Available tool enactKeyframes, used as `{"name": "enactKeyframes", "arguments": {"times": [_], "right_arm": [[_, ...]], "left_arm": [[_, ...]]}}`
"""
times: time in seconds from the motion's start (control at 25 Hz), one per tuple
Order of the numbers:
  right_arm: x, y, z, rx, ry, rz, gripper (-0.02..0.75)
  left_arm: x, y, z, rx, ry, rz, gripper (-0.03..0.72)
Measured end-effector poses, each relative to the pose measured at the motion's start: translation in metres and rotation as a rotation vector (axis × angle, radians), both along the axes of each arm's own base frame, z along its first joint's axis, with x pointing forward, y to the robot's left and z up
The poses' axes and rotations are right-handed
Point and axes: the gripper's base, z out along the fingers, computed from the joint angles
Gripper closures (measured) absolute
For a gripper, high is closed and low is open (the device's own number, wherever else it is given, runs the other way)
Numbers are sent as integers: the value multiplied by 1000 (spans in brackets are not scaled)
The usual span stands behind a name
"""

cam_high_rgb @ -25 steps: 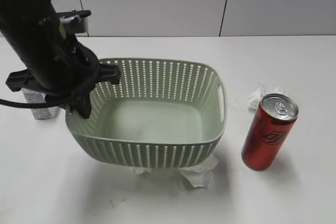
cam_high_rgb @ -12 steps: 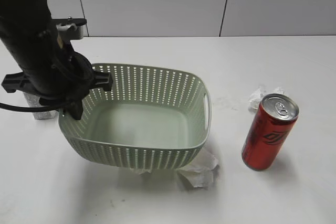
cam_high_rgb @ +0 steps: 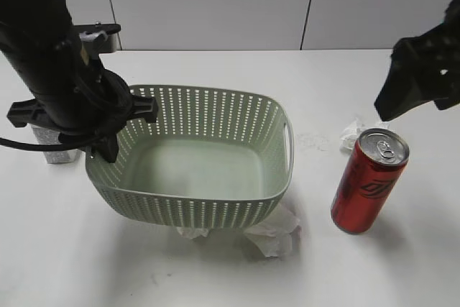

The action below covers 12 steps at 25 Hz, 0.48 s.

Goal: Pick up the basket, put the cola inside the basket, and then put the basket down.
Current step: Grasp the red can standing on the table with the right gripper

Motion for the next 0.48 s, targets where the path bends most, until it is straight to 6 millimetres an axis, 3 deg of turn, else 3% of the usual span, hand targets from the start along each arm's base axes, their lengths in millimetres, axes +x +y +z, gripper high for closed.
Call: {"name": "enactKeyframes", "arguments": {"times": [0.2, 0.48], "right_arm": [[15, 12, -22, -65, 30, 15, 72], [31, 17, -53, -129, 102, 18, 65]], "left_arm": [[0, 0, 0, 0, 1, -3, 688], [0, 0, 0, 0, 1, -12, 688]]}}
